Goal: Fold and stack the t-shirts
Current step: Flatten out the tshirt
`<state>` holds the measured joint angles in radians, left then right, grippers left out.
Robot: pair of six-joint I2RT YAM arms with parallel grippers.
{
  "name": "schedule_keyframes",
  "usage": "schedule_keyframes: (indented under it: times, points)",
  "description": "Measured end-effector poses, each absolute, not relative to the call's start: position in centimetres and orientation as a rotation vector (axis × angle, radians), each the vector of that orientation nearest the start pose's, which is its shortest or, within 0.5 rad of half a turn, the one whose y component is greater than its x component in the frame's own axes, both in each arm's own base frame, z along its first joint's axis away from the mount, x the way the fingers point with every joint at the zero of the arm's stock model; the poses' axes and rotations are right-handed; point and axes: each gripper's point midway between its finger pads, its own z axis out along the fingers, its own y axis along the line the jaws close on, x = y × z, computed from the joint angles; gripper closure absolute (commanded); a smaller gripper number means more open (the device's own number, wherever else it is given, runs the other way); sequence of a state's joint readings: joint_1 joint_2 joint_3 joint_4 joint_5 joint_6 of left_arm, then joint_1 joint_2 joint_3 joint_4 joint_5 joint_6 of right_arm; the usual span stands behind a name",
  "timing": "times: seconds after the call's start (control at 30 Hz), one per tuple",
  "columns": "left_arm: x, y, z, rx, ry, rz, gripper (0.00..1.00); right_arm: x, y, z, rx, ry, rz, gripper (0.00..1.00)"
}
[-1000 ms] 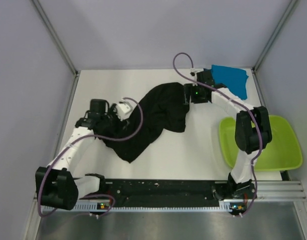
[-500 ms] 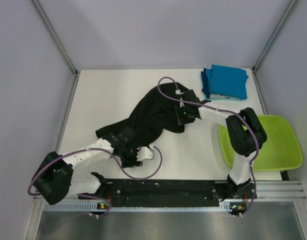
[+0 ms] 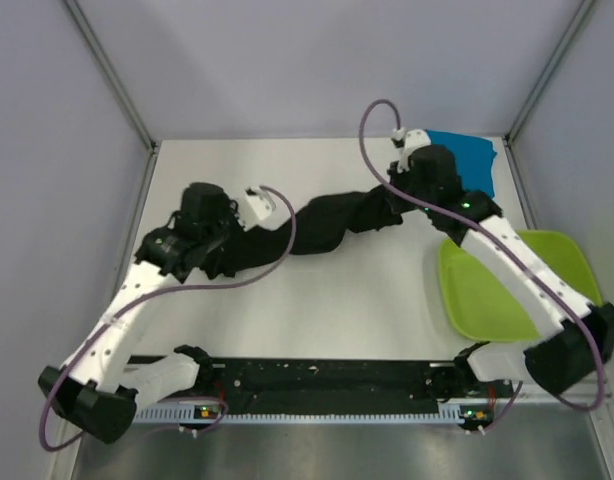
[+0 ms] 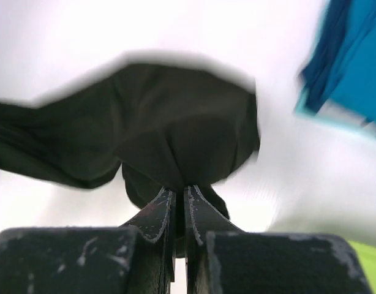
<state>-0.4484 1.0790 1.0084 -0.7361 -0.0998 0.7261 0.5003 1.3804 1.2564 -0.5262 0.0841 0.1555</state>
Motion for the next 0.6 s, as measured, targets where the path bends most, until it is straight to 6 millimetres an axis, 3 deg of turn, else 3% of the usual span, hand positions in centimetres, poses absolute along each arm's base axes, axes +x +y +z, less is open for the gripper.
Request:
schedule_keyframes:
  times: [0.03, 0.1, 0.17, 0.23, 0.33, 0.47, 0.6]
  points:
    - [29.2, -8.3, 23.5, 1.188, 1.946, 0.27, 1.0, 34.7, 17.8, 25.3, -0.328, 2.119, 0.278, 1.0]
    - [29.1, -8.0, 31.2, 1.054, 1.812, 0.281, 1.0, 33.4, 16.6, 31.8, -0.303, 1.959, 0.297, 1.0]
    - [27.7, -7.2, 36.1, 0.97, 1.741, 0.29, 1.0, 31.1, 15.1, 37.8, -0.28, 1.806, 0.322, 1.0]
    - [26.2, -6.0, 39.7, 0.893, 1.692, 0.311, 1.0, 28.2, 13.5, 42.9, -0.259, 1.673, 0.347, 1.0]
    - [24.3, -3.8, 43.9, 0.783, 1.65, 0.363, 1.0, 23.6, 11.1, 49.2, -0.231, 1.484, 0.389, 1.0]
    - [21.9, -1.4, 48.9, 0.646, 1.575, 0.413, 1.0, 17.8, 9.1, 54.6, -0.231, 1.294, 0.458, 1.0]
    - [20.7, -0.1, 51.0, 0.577, 1.538, 0.446, 1.0, 16.7, 9.9, 55.0, -0.299, 1.265, 0.502, 1.0]
